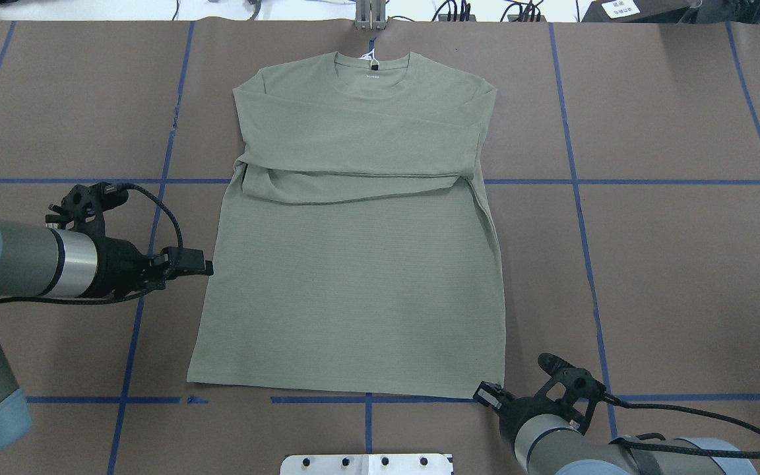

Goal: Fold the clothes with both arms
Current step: 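Lower both grippers and grasp the hem corners nearest the robot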

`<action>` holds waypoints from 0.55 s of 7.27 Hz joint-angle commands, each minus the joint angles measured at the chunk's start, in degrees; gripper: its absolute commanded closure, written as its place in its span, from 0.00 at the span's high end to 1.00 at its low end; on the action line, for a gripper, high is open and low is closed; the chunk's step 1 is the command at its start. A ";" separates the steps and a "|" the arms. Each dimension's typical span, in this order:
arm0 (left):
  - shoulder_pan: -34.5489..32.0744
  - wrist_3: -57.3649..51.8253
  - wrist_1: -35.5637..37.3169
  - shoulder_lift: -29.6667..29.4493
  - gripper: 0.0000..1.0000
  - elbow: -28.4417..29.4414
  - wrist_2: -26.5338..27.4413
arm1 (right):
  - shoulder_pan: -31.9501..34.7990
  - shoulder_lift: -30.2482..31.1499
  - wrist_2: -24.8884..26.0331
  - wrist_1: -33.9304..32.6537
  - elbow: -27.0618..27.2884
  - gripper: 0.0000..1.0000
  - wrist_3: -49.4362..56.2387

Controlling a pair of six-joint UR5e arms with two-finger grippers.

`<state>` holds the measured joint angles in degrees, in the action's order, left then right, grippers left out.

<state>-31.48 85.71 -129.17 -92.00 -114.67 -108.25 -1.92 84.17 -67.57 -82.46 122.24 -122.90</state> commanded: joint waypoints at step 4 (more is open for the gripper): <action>12.39 8.94 10.69 1.47 0.79 -2.59 7.35 | -0.01 -0.23 -0.55 -1.48 1.16 0.00 0.12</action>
<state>-21.09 93.77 -119.31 -90.51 -117.66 -101.52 -1.92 83.97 -68.14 -83.90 123.34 -122.73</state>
